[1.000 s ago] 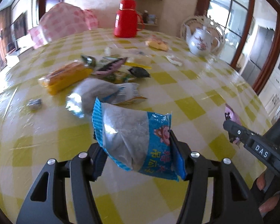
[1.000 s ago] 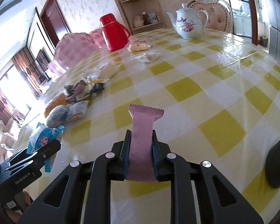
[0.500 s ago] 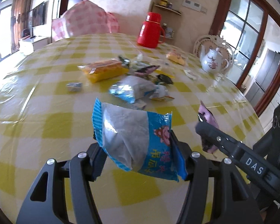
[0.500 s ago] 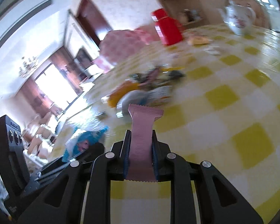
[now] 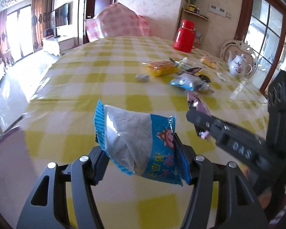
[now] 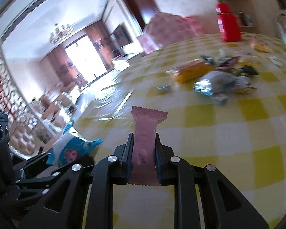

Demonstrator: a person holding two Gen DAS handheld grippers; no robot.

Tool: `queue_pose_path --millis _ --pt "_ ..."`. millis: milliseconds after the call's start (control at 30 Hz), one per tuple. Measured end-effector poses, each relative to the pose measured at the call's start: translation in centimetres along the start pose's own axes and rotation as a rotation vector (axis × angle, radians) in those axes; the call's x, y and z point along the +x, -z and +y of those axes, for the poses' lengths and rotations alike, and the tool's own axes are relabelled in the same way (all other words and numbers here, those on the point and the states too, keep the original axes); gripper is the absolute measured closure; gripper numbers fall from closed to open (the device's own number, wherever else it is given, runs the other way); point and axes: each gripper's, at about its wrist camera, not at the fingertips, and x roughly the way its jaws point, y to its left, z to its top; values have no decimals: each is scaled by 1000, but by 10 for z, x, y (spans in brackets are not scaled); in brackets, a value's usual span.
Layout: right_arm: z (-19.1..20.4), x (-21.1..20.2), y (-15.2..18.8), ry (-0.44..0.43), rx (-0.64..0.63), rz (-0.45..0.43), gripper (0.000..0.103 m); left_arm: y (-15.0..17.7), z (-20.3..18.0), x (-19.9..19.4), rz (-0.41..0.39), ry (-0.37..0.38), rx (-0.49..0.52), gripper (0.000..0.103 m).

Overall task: Organize snacks
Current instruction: 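Carry the blue bag and pink bar over the cardboard box with both tools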

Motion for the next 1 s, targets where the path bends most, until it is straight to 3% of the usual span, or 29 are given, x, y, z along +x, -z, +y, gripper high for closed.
queue_pose_path --millis 133,400,667,800,1000 --pt "38 15 6 -50 -87 59 83 15 39 -27 -14 -62 -16 41" --pt "137 40 31 -182 -343 110 83 41 151 -59 17 -222 -122 41" --pt "220 45 56 -315 -527 176 83 56 219 -53 155 -391 -74 41" --pt "256 51 79 -294 -643 239 83 66 241 -49 207 -446 -69 41" --pt "278 70 111 -251 -789 347 82 73 258 -51 222 -455 -100 38"
